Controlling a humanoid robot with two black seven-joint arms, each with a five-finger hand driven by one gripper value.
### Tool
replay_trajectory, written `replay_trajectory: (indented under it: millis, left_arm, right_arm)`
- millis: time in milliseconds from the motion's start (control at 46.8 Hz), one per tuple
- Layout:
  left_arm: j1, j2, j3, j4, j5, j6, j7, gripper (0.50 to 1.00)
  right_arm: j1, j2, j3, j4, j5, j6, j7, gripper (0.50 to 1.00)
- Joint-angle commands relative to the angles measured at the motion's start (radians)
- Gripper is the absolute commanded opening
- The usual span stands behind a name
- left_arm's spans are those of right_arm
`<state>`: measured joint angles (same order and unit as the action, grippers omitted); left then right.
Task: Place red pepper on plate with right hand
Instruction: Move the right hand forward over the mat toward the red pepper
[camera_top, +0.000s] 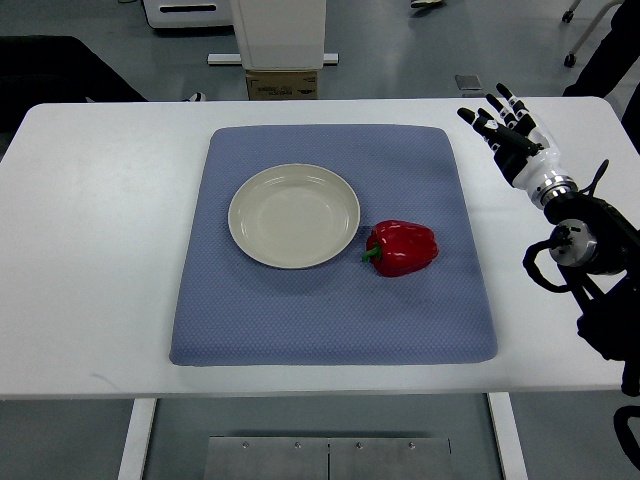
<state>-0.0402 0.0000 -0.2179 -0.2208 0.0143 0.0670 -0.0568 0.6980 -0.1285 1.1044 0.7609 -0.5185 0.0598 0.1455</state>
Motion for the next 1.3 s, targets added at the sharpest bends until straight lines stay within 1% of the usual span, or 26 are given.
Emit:
replay_trajectory:
  millis: [0,748,919,1090,1283]
  left_arm:
    - [0.000,0.000,0.000,0.000,0.000,-0.001,0.000,1.000]
    - [0.000,0.000,0.000,0.000,0.000,-0.003,0.000,1.000]
    - [0.000,0.000,0.000,0.000,0.000,-0.003,0.000,1.000]
    - [0.000,0.000,0.000,0.000,0.000,-0.003,0.000,1.000]
    - [0.000,0.000,0.000,0.000,0.000,-0.003,0.000,1.000]
  right_arm:
    - [-0.002,0.001,0.000,0.000,0.000,0.000,0.000,1.000]
    - [0.003,0.015,-0.003,0.000,0.020,0.000,0.002,1.000]
    - [0.012,0.015,-0.046,0.000,0.020,0.000,0.002,1.000]
    - [0.021,0.004,-0.087,0.000,0.020,0.000,0.034,1.000]
    - [0.021,-0.003,-0.089,-0.002,0.020,-0.002,0.035,1.000]
